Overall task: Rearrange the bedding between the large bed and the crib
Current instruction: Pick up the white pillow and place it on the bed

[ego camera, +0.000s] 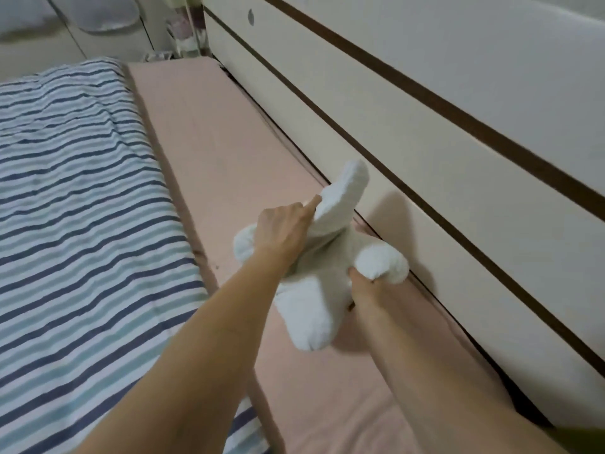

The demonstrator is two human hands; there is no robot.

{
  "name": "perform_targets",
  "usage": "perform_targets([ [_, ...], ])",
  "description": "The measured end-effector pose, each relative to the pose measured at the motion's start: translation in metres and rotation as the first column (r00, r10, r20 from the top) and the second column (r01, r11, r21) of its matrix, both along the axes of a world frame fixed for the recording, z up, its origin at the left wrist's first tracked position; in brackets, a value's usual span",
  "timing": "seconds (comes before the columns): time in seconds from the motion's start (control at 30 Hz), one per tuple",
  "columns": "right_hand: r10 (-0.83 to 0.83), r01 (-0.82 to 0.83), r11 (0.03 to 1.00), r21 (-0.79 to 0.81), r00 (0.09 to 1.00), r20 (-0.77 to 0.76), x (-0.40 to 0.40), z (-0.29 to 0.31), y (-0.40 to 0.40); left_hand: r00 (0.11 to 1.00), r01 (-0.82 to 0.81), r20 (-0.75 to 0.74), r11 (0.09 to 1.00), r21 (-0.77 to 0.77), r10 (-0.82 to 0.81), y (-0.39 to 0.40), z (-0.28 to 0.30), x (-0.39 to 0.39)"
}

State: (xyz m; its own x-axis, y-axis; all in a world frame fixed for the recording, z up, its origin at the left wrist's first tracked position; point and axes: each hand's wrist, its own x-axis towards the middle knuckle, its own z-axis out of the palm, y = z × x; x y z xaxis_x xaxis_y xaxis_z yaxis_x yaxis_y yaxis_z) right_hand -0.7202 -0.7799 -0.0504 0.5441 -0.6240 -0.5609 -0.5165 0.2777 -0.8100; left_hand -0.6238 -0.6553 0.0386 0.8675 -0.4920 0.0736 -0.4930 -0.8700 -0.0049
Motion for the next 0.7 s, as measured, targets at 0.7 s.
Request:
perform_targets([
  [0.7,0.631,-0.384,-0.359,-0.851,0.572,-0.524,0.166,-0.008,-0.022,0.977,0.210,0.000,0.963,0.169,-0.213,0.016,-0.085,0.094],
])
